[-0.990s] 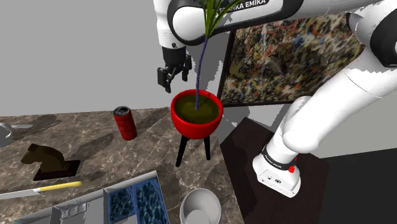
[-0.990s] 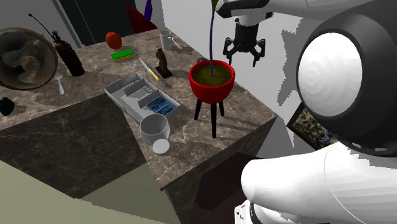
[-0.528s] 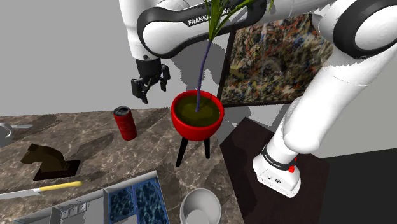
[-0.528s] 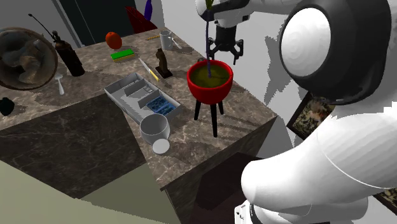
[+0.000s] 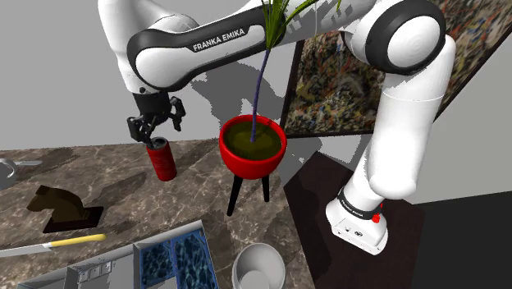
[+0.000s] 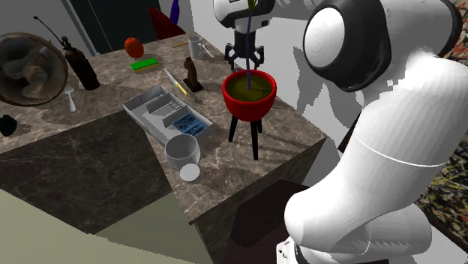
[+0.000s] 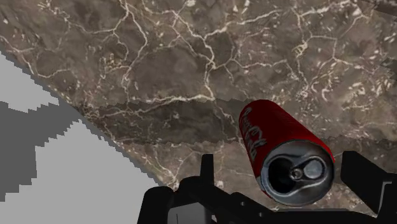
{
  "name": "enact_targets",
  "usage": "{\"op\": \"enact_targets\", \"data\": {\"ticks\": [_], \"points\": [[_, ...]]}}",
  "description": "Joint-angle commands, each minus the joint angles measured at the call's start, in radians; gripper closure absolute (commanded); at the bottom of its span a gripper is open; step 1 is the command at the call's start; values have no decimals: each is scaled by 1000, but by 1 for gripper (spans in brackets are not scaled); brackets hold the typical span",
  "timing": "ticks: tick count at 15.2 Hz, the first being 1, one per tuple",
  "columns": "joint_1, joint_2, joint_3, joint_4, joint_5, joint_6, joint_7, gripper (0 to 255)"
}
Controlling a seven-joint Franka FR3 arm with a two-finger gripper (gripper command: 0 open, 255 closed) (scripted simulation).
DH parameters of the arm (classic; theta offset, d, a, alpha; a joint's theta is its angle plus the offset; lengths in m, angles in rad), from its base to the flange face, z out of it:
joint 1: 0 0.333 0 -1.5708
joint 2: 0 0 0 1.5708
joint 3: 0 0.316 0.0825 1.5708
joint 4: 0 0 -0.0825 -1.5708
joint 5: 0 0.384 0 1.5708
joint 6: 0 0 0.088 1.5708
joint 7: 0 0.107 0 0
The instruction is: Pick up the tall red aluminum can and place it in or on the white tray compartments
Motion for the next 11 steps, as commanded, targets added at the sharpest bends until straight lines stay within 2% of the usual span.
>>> {"op": "enact_targets", "data": {"ticks": [1,8,11], "points": [[27,62,5,71,-20,-10,25,0],[28,85,-2,8,-33,74,33,0],[28,88,-2,3,-34,81,34,0]]}}
